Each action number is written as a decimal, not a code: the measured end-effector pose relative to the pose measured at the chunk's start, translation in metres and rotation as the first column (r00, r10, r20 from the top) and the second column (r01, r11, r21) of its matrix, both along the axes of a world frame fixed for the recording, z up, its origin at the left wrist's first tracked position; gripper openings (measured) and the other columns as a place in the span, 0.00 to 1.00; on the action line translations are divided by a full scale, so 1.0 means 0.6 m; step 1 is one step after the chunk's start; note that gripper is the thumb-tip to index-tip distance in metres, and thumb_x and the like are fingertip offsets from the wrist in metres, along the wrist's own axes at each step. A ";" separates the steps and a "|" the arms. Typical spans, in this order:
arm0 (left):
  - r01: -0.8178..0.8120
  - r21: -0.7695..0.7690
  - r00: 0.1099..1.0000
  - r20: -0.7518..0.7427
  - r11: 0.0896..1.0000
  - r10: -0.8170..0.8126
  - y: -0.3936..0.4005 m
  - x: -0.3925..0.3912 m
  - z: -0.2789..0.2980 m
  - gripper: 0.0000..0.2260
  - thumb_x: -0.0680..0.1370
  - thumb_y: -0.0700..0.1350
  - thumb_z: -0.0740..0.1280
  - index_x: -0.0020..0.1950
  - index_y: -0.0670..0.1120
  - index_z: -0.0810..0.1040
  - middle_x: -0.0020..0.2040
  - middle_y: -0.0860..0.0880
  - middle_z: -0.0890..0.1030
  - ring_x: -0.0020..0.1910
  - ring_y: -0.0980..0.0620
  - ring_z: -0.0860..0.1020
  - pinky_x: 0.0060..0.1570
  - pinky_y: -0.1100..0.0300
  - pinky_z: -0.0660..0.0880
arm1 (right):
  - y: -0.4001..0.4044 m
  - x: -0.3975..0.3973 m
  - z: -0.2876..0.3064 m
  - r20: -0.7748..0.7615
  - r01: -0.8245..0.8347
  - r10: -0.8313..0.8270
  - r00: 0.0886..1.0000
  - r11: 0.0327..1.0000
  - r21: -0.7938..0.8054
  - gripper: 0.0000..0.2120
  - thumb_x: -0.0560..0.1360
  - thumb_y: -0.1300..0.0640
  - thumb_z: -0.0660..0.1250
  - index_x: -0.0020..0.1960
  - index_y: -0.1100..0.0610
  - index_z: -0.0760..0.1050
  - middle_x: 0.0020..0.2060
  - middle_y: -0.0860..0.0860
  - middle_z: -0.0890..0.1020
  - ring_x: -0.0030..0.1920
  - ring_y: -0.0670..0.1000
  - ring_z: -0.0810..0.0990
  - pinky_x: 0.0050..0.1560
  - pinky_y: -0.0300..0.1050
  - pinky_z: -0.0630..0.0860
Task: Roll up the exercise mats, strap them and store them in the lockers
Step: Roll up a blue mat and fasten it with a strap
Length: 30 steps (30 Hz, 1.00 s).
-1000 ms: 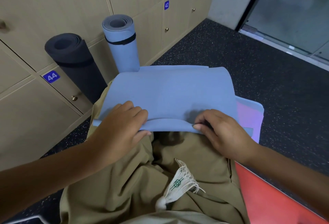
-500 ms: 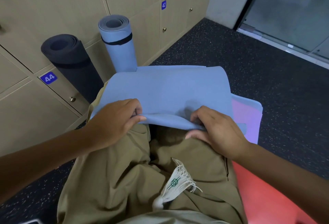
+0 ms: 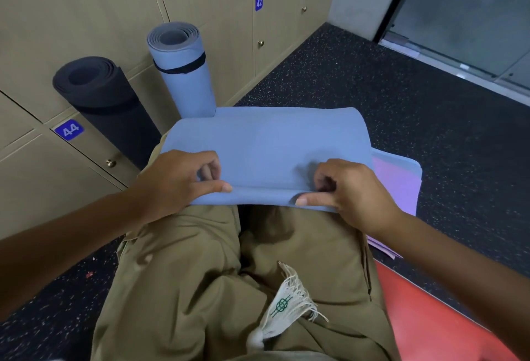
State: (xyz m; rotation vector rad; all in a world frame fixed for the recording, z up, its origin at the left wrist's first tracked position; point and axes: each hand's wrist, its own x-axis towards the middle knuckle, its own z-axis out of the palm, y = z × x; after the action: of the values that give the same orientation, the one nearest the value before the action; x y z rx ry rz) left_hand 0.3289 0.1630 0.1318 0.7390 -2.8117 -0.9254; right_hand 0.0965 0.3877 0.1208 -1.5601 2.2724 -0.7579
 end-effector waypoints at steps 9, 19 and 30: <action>-0.133 -0.276 0.990 0.017 0.952 0.143 -0.015 -0.008 -0.028 0.33 0.62 0.79 0.60 0.40 0.49 0.66 0.29 0.55 0.67 0.29 0.57 0.67 0.30 0.56 0.62 | -0.022 -0.007 0.000 0.041 0.036 -0.041 0.998 0.995 0.097 0.27 0.60 0.27 0.68 0.33 0.50 0.69 0.30 0.46 0.73 0.34 0.43 0.71 0.33 0.39 0.64; -0.122 -0.470 0.992 -0.045 0.874 0.114 -0.024 -0.008 -0.042 0.34 0.68 0.80 0.56 0.39 0.47 0.65 0.27 0.53 0.65 0.25 0.49 0.67 0.27 0.55 0.68 | -0.018 -0.017 -0.012 -0.036 0.055 -0.054 0.998 0.998 0.018 0.27 0.62 0.25 0.67 0.40 0.48 0.71 0.36 0.45 0.74 0.37 0.45 0.73 0.36 0.44 0.69; 0.277 -0.030 0.913 -0.304 0.960 -0.273 -0.046 -0.005 -0.036 0.19 0.65 0.63 0.77 0.44 0.54 0.75 0.41 0.56 0.75 0.41 0.53 0.75 0.41 0.59 0.70 | -0.011 -0.040 -0.041 -0.068 -0.151 0.137 0.988 0.945 -0.290 0.19 0.74 0.42 0.75 0.40 0.58 0.78 0.35 0.46 0.75 0.33 0.45 0.72 0.36 0.35 0.67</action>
State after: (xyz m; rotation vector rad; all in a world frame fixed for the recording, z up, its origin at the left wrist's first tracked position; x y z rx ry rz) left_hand 0.3260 0.1351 0.1100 0.1755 -2.6701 -0.9987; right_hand 0.0728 0.3812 0.0959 -1.8696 2.1211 -1.0694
